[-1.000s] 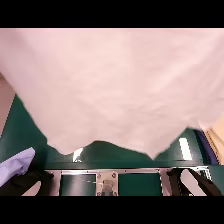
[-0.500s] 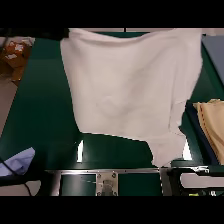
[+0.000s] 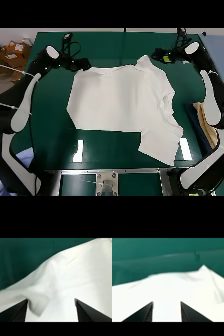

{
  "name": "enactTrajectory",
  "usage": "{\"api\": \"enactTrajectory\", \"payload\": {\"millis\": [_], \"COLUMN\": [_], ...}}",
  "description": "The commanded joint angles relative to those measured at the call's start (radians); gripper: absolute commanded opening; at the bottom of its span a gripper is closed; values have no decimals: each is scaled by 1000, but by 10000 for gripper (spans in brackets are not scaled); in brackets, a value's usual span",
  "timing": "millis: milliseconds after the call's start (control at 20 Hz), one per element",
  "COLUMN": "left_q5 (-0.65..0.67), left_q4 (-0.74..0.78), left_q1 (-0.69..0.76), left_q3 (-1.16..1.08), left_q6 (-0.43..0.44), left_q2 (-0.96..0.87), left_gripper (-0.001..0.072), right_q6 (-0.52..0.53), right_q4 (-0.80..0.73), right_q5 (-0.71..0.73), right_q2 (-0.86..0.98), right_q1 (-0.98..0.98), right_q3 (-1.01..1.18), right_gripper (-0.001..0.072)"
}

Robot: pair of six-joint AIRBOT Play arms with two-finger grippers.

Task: Fold the shirts.

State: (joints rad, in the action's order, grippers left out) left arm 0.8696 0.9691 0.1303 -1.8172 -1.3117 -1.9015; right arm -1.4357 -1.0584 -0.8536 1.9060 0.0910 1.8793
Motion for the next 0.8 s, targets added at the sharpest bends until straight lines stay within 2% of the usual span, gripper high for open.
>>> {"api": "enactTrajectory", "payload": {"millis": [0,50,100,150,300,450,550,750], "left_q5": [212,309,409,488,618,731,714,562], "left_q4": [-19,-19,-19,-21,-4,27,39,60], "left_q1": [-63,-96,-129,-156,-192,-172,-150,-156], "left_q3": [-79,-114,-148,-170,-174,-129,23,521], "left_q6": [0,-13,-16,-18,-61,-76,-58,-4], "left_q2": [-21,-21,-21,-20,-6,19,101,397], "left_gripper": [659,524,161,19,18,18,17,17], "right_q6": [0,0,0,-2,-25,-46,-46,-61], "right_q4": [-2,-2,-1,-2,-19,-145,-208,-221], "right_q5": [-188,-258,-328,-392,-529,-561,-541,-459], "right_q2": [-2,-15,-26,-35,-94,-243,-377,-659], "right_q1": [87,125,159,187,234,249,270,393], "right_q3": [10,10,10,9,-39,-224,-411,-798], "right_gripper": [179,113,98,15,14,13,13,13]}}
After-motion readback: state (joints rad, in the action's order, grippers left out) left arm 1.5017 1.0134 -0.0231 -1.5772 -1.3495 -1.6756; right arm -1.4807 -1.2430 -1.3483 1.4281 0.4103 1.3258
